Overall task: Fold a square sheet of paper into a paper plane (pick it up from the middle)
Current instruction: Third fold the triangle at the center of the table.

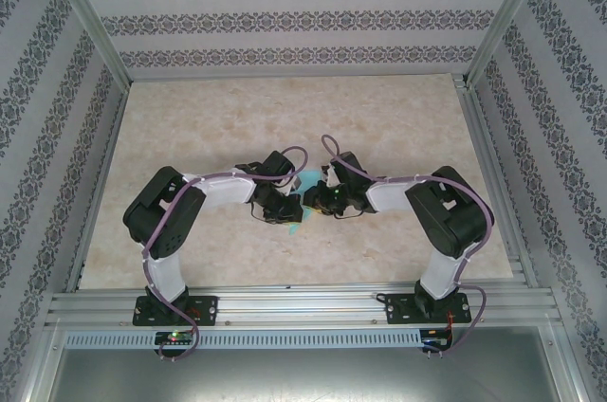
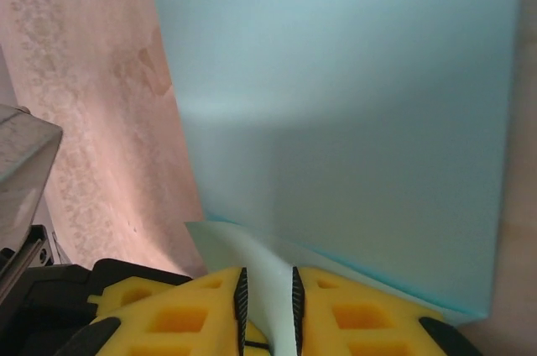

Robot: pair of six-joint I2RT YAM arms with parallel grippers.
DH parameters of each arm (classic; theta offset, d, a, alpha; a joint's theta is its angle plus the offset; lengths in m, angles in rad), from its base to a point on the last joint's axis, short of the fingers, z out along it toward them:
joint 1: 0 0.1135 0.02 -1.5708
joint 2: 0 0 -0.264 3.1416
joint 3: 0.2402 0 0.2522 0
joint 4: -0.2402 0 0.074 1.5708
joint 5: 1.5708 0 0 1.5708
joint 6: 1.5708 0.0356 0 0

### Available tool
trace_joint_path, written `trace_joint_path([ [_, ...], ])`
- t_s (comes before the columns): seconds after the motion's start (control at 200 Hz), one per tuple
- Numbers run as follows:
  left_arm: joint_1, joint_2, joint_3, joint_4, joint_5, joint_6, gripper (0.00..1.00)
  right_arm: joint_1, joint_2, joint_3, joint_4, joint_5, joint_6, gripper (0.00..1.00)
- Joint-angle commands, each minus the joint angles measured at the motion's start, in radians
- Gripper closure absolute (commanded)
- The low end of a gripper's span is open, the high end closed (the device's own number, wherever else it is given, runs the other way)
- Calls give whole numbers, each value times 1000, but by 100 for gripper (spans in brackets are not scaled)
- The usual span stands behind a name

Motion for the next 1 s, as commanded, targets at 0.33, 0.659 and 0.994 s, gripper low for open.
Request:
trace_joint_path([
  [0.33,-4,-3,-43,-41,-73,31,90,28,-21,23,-26,9,-1,92],
  [0.659,-4,-41,-47,-77,-53,58,88,24,81,-20,12,51,7,97],
  [0.994,-5,-129,-5,-54,72,16,82,31,76,-12,-34,72,-16,97],
])
